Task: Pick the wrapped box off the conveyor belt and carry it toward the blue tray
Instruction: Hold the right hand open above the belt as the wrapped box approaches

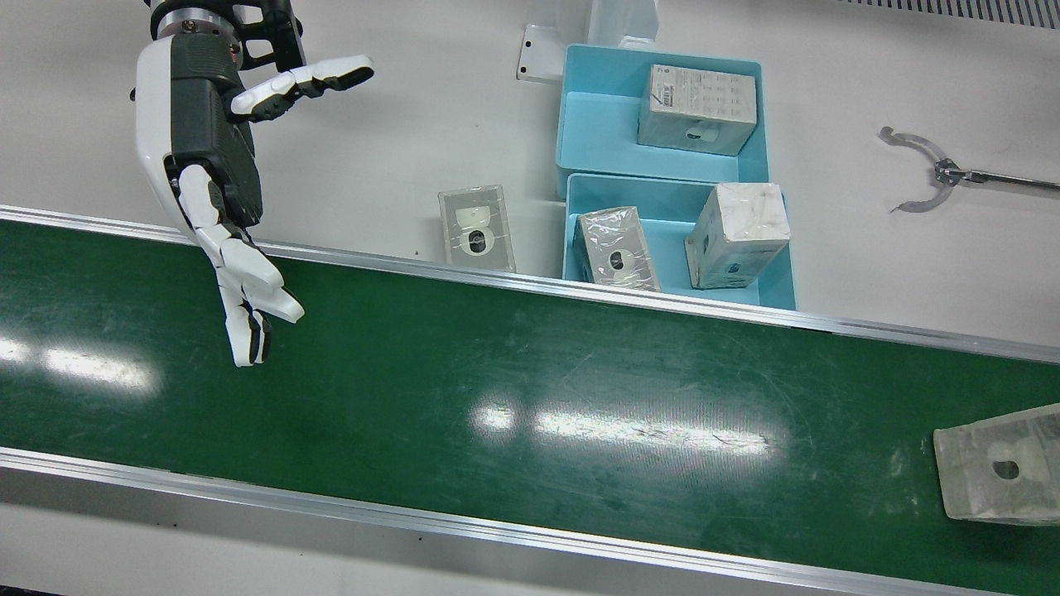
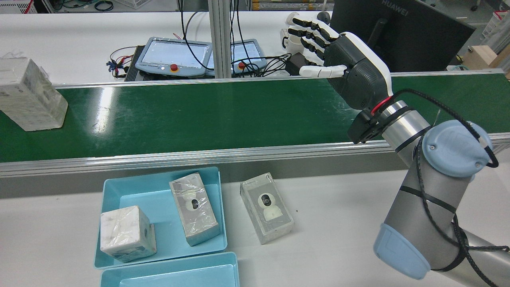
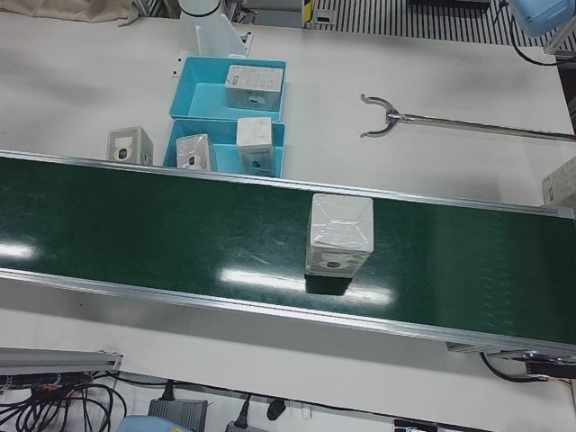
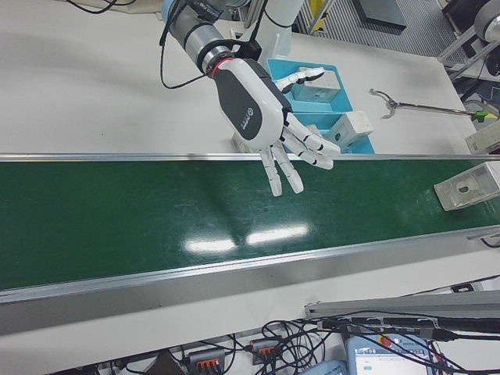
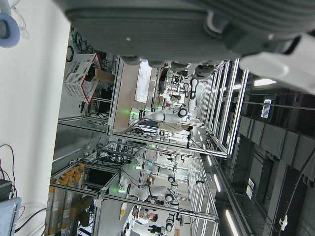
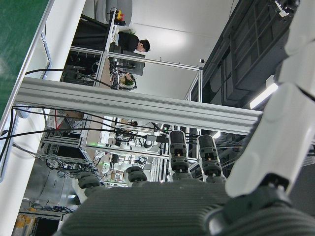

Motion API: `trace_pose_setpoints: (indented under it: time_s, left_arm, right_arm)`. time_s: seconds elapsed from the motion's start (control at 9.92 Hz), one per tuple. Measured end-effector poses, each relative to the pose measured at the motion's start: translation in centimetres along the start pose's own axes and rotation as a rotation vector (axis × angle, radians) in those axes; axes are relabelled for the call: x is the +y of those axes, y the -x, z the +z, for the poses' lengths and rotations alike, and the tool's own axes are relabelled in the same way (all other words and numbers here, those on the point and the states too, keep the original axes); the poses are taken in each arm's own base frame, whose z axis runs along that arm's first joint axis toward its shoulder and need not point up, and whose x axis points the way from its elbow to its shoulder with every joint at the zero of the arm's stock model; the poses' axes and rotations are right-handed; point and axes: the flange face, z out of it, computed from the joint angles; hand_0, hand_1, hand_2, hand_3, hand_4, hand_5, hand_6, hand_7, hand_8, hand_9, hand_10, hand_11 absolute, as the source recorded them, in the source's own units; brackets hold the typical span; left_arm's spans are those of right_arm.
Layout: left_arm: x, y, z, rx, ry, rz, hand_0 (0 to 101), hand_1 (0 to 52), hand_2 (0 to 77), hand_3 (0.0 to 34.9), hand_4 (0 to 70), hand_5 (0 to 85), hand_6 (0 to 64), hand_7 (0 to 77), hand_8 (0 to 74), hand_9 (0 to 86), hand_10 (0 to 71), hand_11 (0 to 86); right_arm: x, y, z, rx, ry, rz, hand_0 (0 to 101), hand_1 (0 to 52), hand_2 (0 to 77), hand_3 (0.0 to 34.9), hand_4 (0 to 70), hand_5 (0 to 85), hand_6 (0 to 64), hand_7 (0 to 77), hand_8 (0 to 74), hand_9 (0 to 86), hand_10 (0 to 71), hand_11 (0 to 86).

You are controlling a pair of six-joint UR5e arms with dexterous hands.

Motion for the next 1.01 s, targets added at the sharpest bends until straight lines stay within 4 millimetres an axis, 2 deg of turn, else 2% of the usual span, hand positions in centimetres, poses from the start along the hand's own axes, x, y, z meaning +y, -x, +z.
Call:
trace_pose_setpoints:
  time_s: [0.4, 0.81, 0.91, 1.01]
  left_arm:
    - [0.0, 0.0, 0.0, 0.000, 0.000, 0.000, 0, 0.0, 0.5, 0.0, 0.5, 0.5, 0.0, 0.5, 0.5, 0.5, 0.5, 0.0]
    - [0.0, 0.0, 0.0, 0.000, 0.000, 0.000, 0, 0.0, 0.5, 0.0, 0.5, 0.5, 0.0, 0.5, 0.5, 0.0, 0.5, 0.0]
    - [0.0, 0.0, 0.0, 0.000, 0.000, 0.000, 0, 0.0, 0.5, 0.0, 0.5, 0.5, 0.0, 0.5, 0.5, 0.0, 0.5, 0.0]
    - [0.0, 0.0, 0.0, 0.000, 0.000, 0.000, 0, 0.0, 0.5, 0.0, 0.0, 0.5, 0.0, 0.5, 0.5, 0.0, 0.0, 0.0]
  right_arm:
    - [-0.8, -1.2, 0.7, 0.014, -0.020, -0.008, 39, 8.2, 12.0, 30.3, 3.8, 18.5, 0.0, 19.1, 0.0, 4.9, 2.2, 3.3]
    - [-0.5, -2.3, 2.5, 0.018, -0.025, -0.010, 39, 7.6, 13.1, 30.4, 4.9, 20.2, 0.0, 20.2, 0.5, 4.9, 2.2, 3.3]
    - [0.2, -2.6, 3.3, 0.017, -0.019, -0.011, 39, 14.2, 17.5, 30.2, 7.1, 20.2, 0.0, 20.2, 0.5, 4.9, 2.2, 3.3]
    - [0.5, -2.6, 4.1, 0.013, -0.020, -0.019, 44, 14.2, 17.5, 30.2, 9.8, 20.2, 0.0, 21.3, 0.0, 4.9, 0.0, 1.6]
